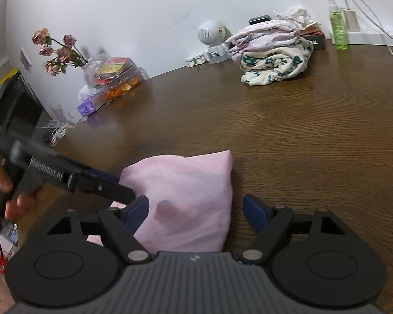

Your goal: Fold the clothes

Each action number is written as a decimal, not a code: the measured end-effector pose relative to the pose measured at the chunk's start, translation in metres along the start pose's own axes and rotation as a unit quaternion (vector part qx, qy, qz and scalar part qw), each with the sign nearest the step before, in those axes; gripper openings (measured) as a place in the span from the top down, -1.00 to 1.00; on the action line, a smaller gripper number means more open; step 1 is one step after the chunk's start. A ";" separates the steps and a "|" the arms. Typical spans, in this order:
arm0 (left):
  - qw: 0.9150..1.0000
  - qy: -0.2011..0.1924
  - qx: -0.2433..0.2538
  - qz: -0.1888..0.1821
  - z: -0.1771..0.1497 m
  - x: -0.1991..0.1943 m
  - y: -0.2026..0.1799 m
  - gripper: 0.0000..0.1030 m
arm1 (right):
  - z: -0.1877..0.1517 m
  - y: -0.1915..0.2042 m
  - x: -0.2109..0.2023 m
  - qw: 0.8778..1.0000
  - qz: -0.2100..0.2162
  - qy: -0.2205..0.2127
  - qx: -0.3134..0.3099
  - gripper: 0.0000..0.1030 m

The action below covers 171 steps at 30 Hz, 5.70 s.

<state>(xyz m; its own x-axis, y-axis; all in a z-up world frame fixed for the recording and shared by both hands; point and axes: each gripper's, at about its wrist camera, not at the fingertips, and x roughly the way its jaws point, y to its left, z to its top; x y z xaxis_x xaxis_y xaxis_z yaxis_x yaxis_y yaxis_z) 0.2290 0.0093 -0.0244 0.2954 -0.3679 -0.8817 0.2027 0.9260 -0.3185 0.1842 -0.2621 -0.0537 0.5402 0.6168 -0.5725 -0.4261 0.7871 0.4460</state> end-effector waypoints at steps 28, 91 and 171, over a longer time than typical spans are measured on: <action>0.998 0.056 -0.016 -0.026 0.022 0.002 0.017 0.18 | -0.002 -0.007 -0.001 1.000 0.023 -0.011 0.016 -0.55; 0.993 -0.071 0.025 -0.087 0.006 0.017 0.005 0.87 | -0.002 -0.009 -0.016 0.997 -0.054 -0.026 0.038 0.83; 0.983 -0.140 -0.066 -0.096 0.317 0.054 0.032 0.55 | 0.264 -0.134 0.106 0.986 -0.063 -0.089 0.125 0.47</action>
<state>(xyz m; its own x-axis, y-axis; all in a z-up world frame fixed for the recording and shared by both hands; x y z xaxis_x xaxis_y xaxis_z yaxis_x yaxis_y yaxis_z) 0.5477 -0.0077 0.0281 0.5131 -0.5280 -0.6767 0.1624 0.8338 -0.5276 0.4899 -0.3013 0.0077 0.7063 0.4867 -0.5141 -0.1662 0.8199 0.5479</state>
